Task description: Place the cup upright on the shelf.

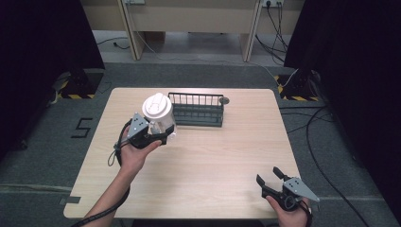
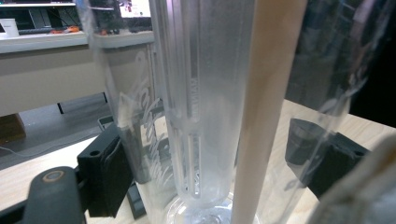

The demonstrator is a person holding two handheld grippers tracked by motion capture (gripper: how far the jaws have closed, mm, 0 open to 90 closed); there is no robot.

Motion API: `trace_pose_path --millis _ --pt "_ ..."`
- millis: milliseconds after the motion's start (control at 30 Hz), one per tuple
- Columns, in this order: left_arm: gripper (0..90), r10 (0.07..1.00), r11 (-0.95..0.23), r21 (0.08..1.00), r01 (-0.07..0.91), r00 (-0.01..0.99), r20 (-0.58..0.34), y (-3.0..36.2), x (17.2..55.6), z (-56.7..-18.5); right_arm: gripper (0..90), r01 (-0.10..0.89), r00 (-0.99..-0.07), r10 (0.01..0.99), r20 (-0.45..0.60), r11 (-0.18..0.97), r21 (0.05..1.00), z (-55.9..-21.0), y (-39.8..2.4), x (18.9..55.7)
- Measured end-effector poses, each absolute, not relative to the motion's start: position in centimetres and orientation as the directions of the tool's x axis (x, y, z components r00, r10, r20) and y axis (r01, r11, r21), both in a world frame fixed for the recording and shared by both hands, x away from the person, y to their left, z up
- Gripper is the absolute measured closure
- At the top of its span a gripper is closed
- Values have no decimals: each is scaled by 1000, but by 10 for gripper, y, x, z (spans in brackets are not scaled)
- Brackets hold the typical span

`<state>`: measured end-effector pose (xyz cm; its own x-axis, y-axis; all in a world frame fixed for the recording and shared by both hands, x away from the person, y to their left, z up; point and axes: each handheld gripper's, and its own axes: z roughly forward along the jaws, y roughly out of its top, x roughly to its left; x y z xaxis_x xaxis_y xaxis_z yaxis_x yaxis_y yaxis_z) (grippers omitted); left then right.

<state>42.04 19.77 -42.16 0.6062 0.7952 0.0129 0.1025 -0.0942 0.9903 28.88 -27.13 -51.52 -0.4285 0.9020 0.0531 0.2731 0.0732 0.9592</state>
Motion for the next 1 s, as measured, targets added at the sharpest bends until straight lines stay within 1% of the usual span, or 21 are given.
trace_pose_path --millis 600,633,700,1000 --pt "179 794 -100 991 94 608 22 185 441 -412 255 275 -432 900 53 76 959 -515 -270 289" --pt "179 794 -100 991 94 608 22 185 441 -412 255 265 -433 901 35 90 960 -515 -271 289" --pt "179 794 -101 990 95 607 23 183 443 -411 255 278 -433 900 57 73 958 -515 -270 288" --pt "179 797 -112 990 91 603 35 174 456 -407 255 269 -434 900 46 80 960 -515 -270 288"
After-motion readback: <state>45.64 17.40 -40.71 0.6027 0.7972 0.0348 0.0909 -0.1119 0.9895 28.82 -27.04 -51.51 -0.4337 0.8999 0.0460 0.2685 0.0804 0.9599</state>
